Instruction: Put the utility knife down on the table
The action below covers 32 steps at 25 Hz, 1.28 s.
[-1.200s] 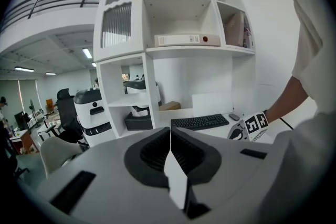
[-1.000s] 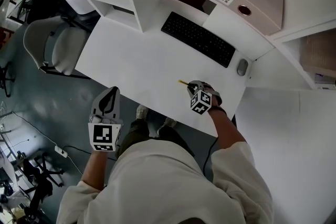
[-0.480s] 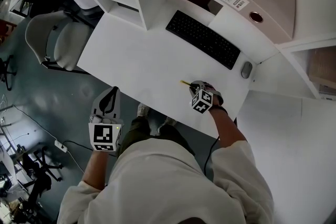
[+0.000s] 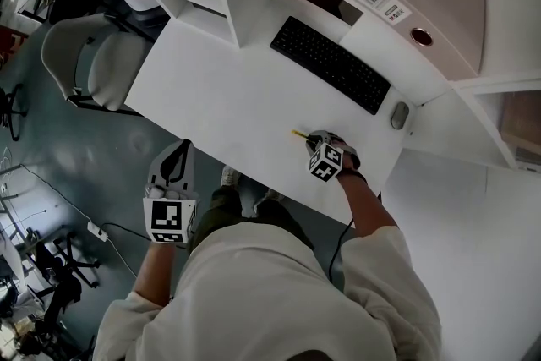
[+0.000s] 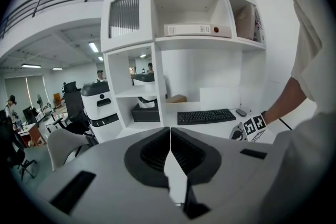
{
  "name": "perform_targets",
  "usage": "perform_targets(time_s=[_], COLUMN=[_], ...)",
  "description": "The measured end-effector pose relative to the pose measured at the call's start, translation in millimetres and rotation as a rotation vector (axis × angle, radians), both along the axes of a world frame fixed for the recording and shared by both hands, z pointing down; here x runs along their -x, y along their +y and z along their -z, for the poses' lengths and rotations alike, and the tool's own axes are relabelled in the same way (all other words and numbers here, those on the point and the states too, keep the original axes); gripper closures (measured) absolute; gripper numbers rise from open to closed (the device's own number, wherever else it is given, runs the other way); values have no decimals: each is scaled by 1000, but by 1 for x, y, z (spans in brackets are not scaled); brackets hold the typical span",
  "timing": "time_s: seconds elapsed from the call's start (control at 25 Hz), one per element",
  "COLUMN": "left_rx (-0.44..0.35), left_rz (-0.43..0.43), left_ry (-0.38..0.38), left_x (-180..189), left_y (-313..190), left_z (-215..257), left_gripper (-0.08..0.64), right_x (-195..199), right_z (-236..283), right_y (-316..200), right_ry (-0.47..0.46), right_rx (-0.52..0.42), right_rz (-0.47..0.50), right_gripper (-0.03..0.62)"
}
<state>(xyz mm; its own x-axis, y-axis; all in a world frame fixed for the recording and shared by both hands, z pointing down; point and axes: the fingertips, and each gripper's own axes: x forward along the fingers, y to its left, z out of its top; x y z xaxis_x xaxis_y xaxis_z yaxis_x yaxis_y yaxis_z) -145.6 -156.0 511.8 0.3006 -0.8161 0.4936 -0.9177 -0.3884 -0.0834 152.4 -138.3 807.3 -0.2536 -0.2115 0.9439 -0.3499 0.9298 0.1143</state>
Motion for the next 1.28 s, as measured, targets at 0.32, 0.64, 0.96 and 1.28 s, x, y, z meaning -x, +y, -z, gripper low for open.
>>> perform_targets(time_s=[0.32,0.64,0.96,1.28], left_rx=[13,9,11,6], left_rz=[5,5,18,20], left_ry=[6,15,17,22], left_x=[-1,0,8,12], left_y=[-4,-6,-4,-2], left_z=[-4,-3,-3,-1], left_gripper=[554,554,554,554], right_x=[-1,1,0,-3], right_z=[-5,-6,-6,-4], right_y=[1,1,-1,1], right_ry=[10,39,61,68], right_rx=[29,70,103,109], right_rz=[-21,-30,-13,5], right_gripper=[523,522,509,495])
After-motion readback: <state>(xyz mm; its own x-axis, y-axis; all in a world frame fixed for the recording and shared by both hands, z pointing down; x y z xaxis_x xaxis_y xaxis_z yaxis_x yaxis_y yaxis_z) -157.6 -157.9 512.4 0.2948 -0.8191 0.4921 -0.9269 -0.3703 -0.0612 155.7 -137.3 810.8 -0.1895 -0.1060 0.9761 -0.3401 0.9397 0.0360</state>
